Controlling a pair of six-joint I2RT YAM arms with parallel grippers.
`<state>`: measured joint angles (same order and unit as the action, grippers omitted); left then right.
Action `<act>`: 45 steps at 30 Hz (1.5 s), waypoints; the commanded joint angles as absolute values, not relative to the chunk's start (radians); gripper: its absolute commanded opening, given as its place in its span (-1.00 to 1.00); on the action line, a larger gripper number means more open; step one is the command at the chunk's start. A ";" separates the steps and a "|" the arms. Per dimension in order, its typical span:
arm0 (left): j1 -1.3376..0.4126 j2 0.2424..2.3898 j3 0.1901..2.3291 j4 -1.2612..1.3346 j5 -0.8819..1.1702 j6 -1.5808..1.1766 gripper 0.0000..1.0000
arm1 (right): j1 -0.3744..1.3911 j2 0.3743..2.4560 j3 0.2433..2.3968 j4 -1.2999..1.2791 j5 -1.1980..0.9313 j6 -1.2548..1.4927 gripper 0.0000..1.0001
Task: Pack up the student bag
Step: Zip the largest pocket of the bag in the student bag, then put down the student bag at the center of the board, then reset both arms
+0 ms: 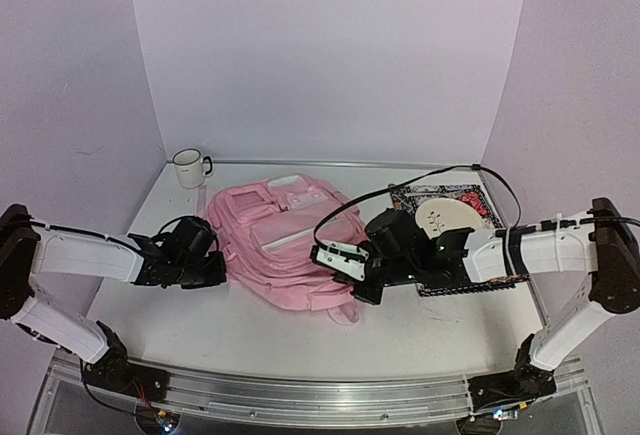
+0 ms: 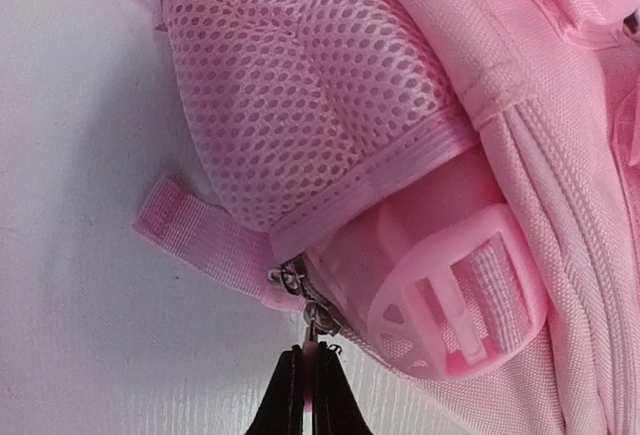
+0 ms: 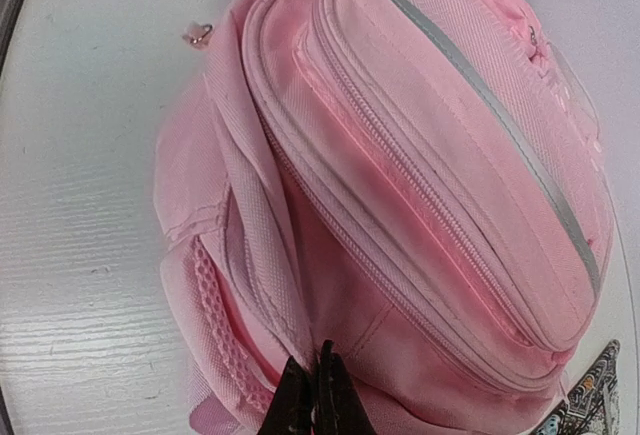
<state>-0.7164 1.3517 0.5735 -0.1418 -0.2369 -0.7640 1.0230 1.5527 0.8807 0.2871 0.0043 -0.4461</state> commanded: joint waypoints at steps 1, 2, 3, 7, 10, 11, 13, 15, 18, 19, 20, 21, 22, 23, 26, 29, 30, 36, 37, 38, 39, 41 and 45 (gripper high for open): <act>-0.657 1.416 0.582 -0.089 -0.406 -0.752 -1.00 | 1.010 1.479 0.874 0.243 -0.048 -0.366 -1.00; -0.657 1.432 0.587 -0.071 -0.402 -0.746 -1.00 | 1.010 1.486 0.877 0.241 -0.076 -0.357 -1.00; -0.657 1.448 0.593 -0.055 -0.396 -0.742 -1.00 | 1.010 1.493 0.880 0.240 -0.102 -0.349 -1.00; -0.657 1.482 0.606 -0.026 -0.391 -0.740 -1.00 | 1.023 1.516 0.893 0.238 -0.185 -0.308 -1.00; -0.655 1.458 0.598 -0.018 -0.382 -0.734 -0.96 | 1.029 1.542 0.928 0.226 -0.231 -0.265 -0.99; -0.655 1.444 0.595 -0.019 -0.380 -0.732 -0.92 | 1.029 1.552 0.945 0.218 -0.236 -0.252 -0.95; -0.654 1.413 0.591 -0.024 -0.376 -0.732 -0.69 | 1.029 1.572 0.975 0.211 -0.207 -0.232 -0.84; -0.648 1.380 0.589 -0.034 -0.372 -0.731 -0.48 | 1.027 1.587 1.011 0.207 -0.161 -0.218 -0.57; -0.631 1.338 0.594 -0.055 -0.366 -0.730 -0.17 | 1.012 1.618 1.092 0.190 -0.110 -0.196 -0.19; -0.621 1.327 0.597 -0.066 -0.362 -0.730 -0.10 | 0.999 1.632 1.119 0.184 -0.102 -0.184 -0.11; -0.605 1.314 0.602 -0.073 -0.354 -0.729 -0.02 | 0.977 1.643 1.152 0.179 -0.095 -0.163 -0.02; -0.586 1.300 0.607 -0.081 -0.347 -0.727 0.04 | 0.953 1.655 1.182 0.175 -0.087 -0.139 0.07; -0.566 1.287 0.612 -0.089 -0.340 -0.725 0.14 | 0.928 1.666 1.208 0.173 -0.078 -0.117 0.16; -0.540 1.270 0.619 -0.100 -0.334 -0.724 0.23 | 0.900 1.678 1.233 0.172 -0.063 -0.095 0.24; -0.442 1.211 0.639 -0.135 -0.320 -0.725 0.54 | 0.795 1.708 1.304 0.171 -0.014 -0.017 0.47; -0.297 1.146 0.650 -0.150 -0.267 -0.723 0.79 | 0.672 1.713 1.339 0.173 -0.017 0.088 0.67; -0.245 1.125 0.652 -0.153 -0.244 -0.722 0.85 | 0.631 1.707 1.342 0.178 -0.012 0.111 0.72; 0.046 1.018 0.656 -0.165 -0.075 -0.722 0.99 | 0.413 1.569 1.250 0.233 0.102 0.225 0.95; 0.086 1.005 0.658 -0.173 -0.047 -0.718 0.99 | 0.369 1.528 1.216 0.244 0.115 0.243 0.96; 0.140 0.987 0.664 -0.186 -0.010 -0.712 0.99 | 0.333 1.486 1.181 0.253 0.129 0.255 0.96; 0.175 0.968 0.669 -0.196 0.031 -0.703 0.99 | 0.305 1.440 1.146 0.262 0.146 0.258 0.96; 0.217 0.924 0.683 -0.221 0.076 -0.667 0.99 | 0.264 1.346 1.069 0.271 0.197 0.247 0.96; 0.229 0.800 0.728 -0.283 0.081 -0.581 0.99 | 0.256 1.119 0.941 0.276 0.309 0.199 0.97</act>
